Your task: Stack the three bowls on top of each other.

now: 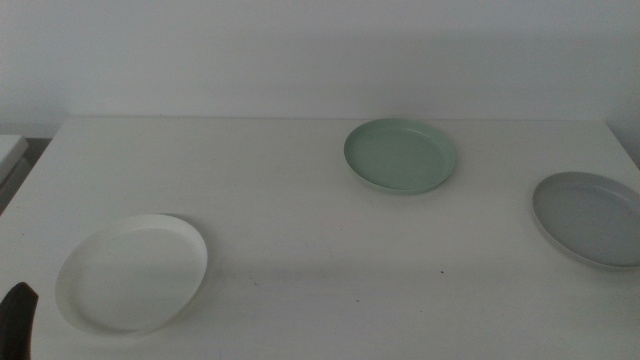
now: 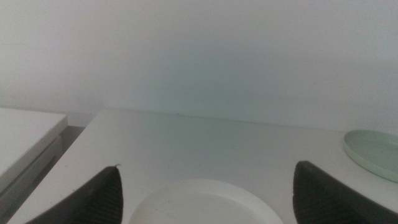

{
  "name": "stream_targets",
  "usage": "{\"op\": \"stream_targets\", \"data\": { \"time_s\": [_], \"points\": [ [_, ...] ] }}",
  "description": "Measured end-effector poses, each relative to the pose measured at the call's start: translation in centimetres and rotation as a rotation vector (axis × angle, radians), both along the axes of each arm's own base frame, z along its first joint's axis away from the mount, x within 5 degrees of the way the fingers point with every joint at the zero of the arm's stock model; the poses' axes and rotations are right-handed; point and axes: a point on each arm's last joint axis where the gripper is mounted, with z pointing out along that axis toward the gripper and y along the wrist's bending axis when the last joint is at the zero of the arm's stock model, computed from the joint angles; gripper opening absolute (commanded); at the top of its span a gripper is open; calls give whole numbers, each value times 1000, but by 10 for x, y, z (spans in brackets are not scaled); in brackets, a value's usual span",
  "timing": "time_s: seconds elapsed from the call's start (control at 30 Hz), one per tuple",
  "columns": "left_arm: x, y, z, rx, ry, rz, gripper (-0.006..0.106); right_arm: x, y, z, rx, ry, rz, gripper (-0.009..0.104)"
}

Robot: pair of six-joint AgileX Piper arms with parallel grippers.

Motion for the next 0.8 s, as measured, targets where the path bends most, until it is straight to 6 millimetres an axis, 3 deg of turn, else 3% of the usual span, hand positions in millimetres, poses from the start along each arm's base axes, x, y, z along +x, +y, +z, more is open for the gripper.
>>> {"op": "stream_targets", "data": {
  "time_s": [0.3,0.57,0.8],
  "points": [
    [0,0,0,0,0,0,94,4,1,8,122,27,3,92],
    [0,0,0,0,2,0,94,48,2,81,247,318,-1,92],
    [0,0,0,0,2,0,94,86,2,125,266,499,-3,92]
  ]
}}
